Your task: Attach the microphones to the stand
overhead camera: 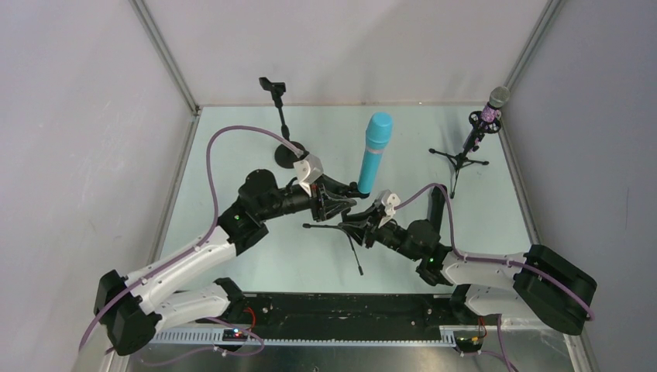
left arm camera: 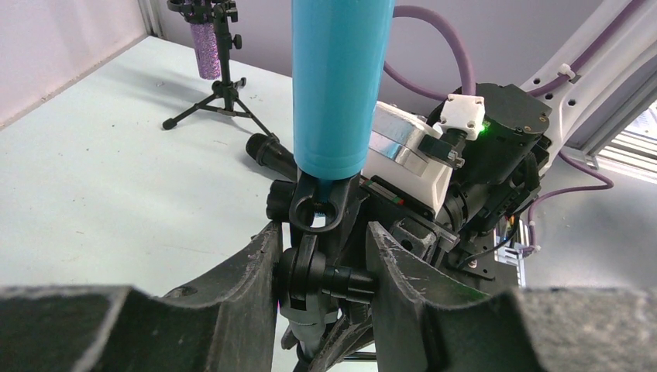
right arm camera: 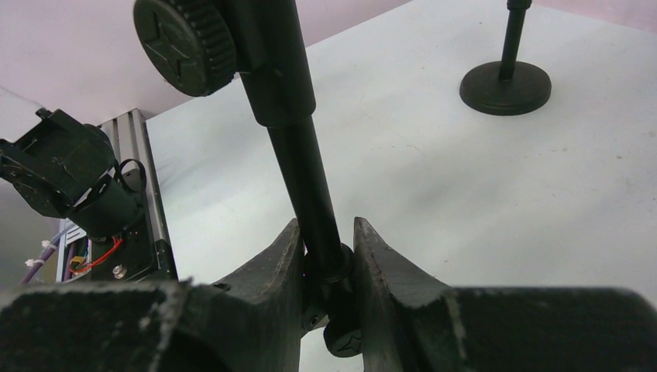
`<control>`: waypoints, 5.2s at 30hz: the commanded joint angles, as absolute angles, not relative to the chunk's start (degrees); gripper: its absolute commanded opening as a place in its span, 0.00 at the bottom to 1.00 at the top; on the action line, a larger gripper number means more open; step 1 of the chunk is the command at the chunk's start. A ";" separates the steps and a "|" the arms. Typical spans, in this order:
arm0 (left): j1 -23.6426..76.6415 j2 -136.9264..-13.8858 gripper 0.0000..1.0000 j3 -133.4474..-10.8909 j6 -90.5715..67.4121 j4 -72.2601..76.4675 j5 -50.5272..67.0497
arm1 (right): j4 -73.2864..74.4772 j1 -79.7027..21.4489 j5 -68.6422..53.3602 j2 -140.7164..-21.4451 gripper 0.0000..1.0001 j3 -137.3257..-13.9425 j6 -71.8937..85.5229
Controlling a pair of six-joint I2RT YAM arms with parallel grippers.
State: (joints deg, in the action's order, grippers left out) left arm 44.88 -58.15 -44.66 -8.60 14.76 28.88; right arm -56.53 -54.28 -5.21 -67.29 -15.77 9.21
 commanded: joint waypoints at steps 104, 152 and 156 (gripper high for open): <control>53.95 -47.96 0.00 -58.73 8.99 1.58 10.81 | -50.19 -67.23 21.24 -53.72 0.99 -16.41 6.71; 33.32 -71.02 0.00 -59.34 -3.92 21.32 15.34 | -21.45 -59.11 25.36 -33.04 1.00 -10.16 14.49; 33.37 -75.53 0.00 -63.51 -3.83 21.76 16.05 | -21.50 -59.13 25.29 -33.05 0.99 -9.95 14.43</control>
State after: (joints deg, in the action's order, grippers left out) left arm 33.61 -73.84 -56.69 -3.51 12.91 14.37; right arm -20.51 -59.37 24.21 -33.17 -10.15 13.58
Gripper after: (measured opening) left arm 0.438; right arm 0.993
